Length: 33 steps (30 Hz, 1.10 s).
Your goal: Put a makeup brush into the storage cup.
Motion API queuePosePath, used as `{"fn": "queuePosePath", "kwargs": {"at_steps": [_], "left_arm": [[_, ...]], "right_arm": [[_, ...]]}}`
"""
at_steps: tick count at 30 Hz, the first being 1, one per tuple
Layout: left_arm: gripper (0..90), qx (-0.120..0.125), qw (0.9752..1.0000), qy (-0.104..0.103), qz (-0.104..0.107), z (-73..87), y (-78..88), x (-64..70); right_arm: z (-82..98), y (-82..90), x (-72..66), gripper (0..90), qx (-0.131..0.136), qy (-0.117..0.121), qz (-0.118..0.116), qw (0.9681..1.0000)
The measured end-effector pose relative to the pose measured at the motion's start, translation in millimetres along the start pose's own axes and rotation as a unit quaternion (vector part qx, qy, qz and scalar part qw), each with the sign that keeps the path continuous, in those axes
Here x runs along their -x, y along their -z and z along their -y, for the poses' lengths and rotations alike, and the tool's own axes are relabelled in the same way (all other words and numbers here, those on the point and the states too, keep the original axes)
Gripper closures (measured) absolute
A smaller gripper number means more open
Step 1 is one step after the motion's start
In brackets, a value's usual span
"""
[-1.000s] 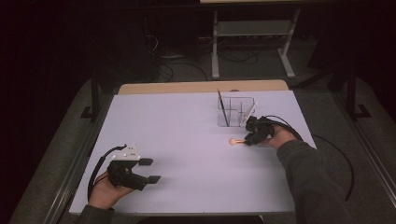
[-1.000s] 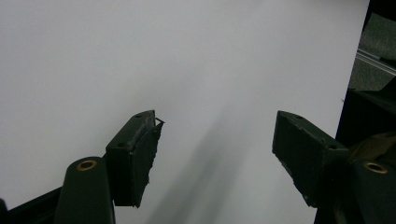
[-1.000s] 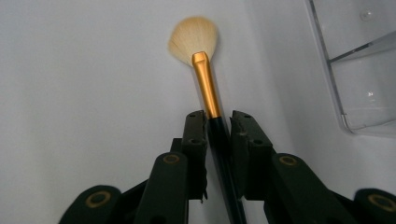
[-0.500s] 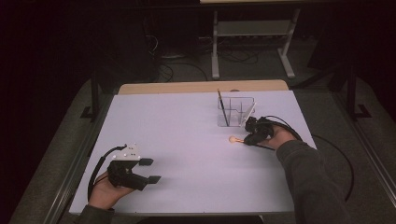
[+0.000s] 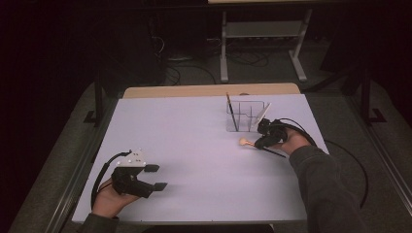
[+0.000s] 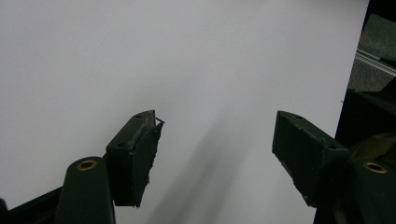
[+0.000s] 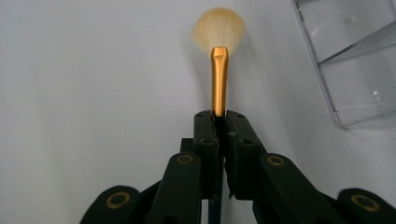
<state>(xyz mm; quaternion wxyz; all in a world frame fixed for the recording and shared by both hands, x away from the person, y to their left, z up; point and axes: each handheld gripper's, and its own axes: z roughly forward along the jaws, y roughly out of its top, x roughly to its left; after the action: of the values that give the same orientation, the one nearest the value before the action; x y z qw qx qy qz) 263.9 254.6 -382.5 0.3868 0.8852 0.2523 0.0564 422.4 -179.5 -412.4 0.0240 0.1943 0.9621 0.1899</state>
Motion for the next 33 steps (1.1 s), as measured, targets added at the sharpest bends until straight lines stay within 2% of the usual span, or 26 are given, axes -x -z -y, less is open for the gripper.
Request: {"fn": "queuePosePath", "kwargs": {"at_steps": [12, 18, 22, 28, 33], "left_arm": [[30.5, 0.001, 1.0, 0.0, 0.001, -0.4, -1.0, 0.5], [30.5, 0.0, 1.0, -0.001, 0.001, -1.0, -1.6, 1.0], [30.5, -0.002, 1.0, -0.002, 0.001, -1.3, -2.2, 1.4], [30.5, -0.001, 1.0, 0.0, 0.002, -1.4, -2.7, 1.6], [30.5, -0.002, 1.0, -0.002, 0.003, -1.6, -3.0, 1.5]], "right_arm": [[4.1, 18.7, -5.1, 82.8, 0.053, -0.003, -0.004, 0.9986], [7.3, 28.3, -9.4, 82.8, 0.085, -0.01, -0.007, 0.9963], [8.8, 33.3, -12.1, 82.8, 0.103, -0.005, -0.01, 0.9946], [11.4, 40.5, -16.4, 82.8, 0.117, -0.012, -0.012, 0.993], [11.9, 42.9, -19.6, 82.8, 0.128, -0.007, -0.011, 0.9917]]}}
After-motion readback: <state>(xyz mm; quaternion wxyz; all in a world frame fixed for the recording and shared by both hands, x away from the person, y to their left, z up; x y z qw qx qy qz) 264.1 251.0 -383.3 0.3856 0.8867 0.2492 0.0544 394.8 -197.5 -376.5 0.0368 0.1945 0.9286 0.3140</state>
